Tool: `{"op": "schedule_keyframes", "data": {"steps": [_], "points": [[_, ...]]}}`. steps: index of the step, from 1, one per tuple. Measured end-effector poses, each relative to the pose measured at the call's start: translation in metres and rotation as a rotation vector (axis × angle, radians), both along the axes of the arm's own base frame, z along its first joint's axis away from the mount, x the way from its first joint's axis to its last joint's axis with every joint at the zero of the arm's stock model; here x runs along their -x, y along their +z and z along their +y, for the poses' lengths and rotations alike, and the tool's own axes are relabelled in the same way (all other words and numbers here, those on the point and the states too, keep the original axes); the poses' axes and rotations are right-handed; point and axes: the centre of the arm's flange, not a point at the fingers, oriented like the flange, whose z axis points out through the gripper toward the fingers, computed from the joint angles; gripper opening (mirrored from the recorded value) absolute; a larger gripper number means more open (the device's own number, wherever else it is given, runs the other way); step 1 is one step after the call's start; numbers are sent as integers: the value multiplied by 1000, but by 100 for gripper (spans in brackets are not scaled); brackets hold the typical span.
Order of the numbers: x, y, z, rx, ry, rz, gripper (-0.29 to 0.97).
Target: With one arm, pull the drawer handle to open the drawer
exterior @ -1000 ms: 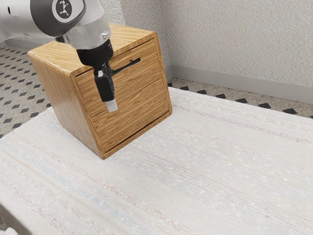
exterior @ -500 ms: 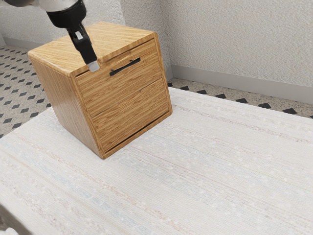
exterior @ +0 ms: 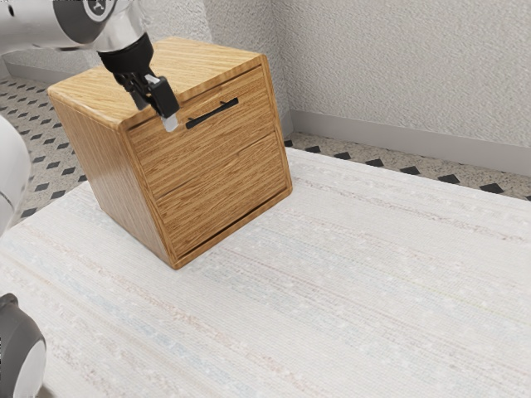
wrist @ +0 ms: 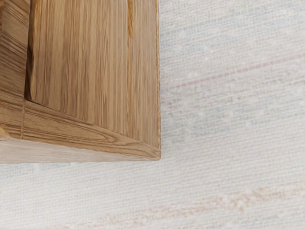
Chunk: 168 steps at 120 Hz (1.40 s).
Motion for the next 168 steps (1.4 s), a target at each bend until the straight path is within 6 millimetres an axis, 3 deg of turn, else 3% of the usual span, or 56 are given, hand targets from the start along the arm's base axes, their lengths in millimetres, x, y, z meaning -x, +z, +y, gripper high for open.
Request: {"op": "schedule_keyframes", "data": {"steps": [16,25,38,48,58,68,82,95,102,106,117,127,168], "points": [[4,-7,33,5,64,5,65],[-7,-19,42,-101,128,27,65],[-25,-19,20,-240,190,-35,65],[-29,0,-35,-259,135,-113,65],[-29,8,-58,-254,106,-148,65],[-42,-10,-68,-260,97,-134,65],[-60,-32,-67,-266,104,-131,65],[-65,-29,-114,-272,35,-152,64],[-69,-35,-124,-256,15,-145,63],[-74,-45,-121,-238,13,-132,63],[-86,-69,-88,-203,41,-103,61],[-89,-76,-69,-193,63,-103,59],[-93,-72,-61,-272,50,-122,55]]}}
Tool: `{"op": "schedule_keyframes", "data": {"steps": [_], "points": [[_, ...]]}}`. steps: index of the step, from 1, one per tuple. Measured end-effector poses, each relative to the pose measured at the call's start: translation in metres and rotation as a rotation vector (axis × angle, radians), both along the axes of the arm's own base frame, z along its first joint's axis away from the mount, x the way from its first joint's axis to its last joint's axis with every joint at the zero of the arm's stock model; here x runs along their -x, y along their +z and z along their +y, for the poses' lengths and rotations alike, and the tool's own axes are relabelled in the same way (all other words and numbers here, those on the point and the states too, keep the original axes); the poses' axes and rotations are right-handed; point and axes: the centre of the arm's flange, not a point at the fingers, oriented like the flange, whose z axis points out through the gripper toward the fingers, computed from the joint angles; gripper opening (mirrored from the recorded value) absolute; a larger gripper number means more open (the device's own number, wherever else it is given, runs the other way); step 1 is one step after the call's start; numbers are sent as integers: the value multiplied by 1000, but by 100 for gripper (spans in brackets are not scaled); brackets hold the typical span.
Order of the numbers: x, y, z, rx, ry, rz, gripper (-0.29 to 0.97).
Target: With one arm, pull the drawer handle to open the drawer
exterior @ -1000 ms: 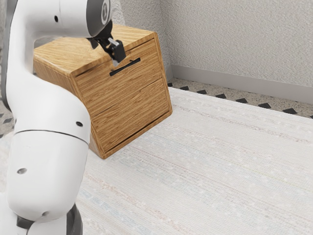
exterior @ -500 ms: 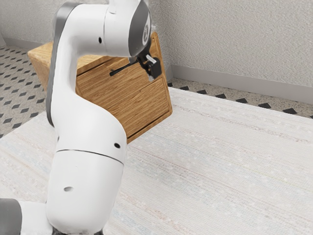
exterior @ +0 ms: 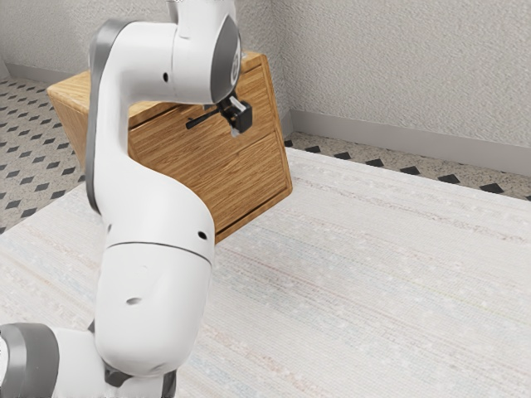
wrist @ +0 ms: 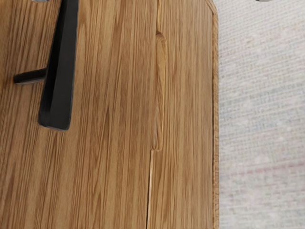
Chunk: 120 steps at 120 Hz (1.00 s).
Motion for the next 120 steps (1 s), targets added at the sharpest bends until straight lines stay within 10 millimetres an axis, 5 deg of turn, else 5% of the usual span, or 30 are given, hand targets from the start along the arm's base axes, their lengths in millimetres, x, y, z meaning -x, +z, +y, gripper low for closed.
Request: {"op": "schedule_keyframes", "data": {"steps": [78,120], "points": [[-12,-12,20,-56,-102,-4,35],[-11,-12,24,-74,-141,14,11]]}}
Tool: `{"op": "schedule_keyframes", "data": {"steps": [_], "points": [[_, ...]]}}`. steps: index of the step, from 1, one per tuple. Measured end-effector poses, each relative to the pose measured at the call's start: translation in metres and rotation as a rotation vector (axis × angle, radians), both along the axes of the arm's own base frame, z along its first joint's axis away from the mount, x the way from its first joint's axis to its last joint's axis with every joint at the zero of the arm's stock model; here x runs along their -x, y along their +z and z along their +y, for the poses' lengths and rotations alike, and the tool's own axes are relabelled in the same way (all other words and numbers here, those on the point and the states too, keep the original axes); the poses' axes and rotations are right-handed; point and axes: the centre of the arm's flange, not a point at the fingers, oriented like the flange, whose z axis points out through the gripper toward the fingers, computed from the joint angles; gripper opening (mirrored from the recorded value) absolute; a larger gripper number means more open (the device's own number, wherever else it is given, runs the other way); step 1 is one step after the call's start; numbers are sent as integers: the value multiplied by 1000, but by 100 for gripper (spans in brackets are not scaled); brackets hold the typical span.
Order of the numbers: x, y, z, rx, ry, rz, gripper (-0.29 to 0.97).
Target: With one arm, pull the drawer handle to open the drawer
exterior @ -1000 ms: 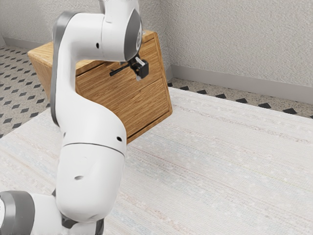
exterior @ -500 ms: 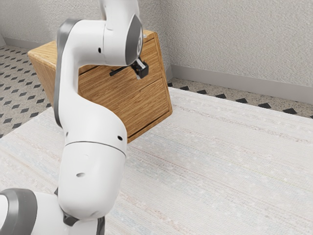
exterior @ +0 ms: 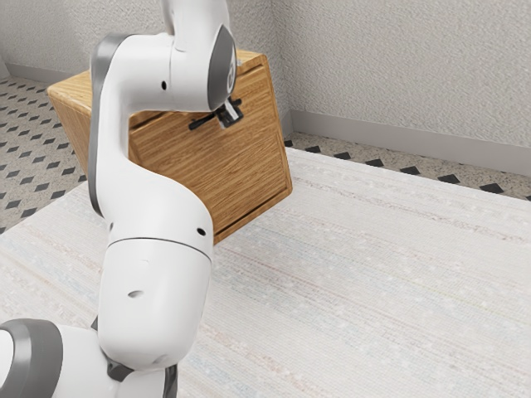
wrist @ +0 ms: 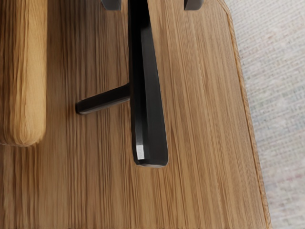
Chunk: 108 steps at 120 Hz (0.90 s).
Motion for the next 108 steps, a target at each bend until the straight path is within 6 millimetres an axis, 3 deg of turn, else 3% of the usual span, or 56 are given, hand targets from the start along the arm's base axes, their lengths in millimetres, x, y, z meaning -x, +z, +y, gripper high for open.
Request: {"op": "schedule_keyframes", "data": {"steps": [34,108], "points": [[0,1,-5,-15,-34,13,4],[12,4,-21,-10,-56,29,2]]}}
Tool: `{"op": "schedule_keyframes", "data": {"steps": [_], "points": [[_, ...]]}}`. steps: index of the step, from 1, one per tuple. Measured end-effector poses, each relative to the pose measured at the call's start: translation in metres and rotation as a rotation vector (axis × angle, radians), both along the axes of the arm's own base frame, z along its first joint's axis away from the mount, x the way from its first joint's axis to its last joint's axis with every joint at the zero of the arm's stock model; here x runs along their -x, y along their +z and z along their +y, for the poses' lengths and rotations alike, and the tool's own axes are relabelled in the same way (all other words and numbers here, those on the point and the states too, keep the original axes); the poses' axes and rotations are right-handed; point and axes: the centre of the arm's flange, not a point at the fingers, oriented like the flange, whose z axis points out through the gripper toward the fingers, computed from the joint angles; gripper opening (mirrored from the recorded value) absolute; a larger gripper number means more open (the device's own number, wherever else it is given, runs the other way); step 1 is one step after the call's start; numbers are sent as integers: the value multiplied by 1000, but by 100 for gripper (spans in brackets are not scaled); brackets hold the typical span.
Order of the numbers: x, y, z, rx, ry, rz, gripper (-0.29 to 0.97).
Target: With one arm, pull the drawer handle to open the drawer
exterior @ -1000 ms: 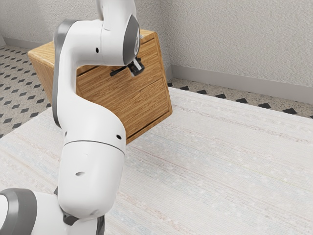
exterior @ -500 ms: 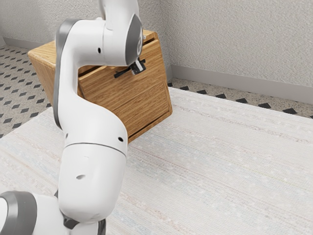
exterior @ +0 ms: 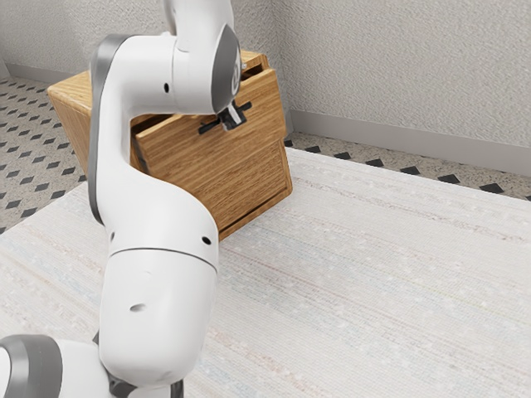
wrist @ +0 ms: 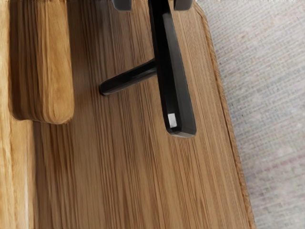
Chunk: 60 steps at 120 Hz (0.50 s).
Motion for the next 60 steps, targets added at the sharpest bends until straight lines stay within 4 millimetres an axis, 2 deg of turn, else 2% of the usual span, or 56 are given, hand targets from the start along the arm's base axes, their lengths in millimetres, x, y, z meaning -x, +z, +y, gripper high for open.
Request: {"op": "schedule_keyframes", "data": {"steps": [60], "points": [[13,4,-26,3,-15,0,2]]}}
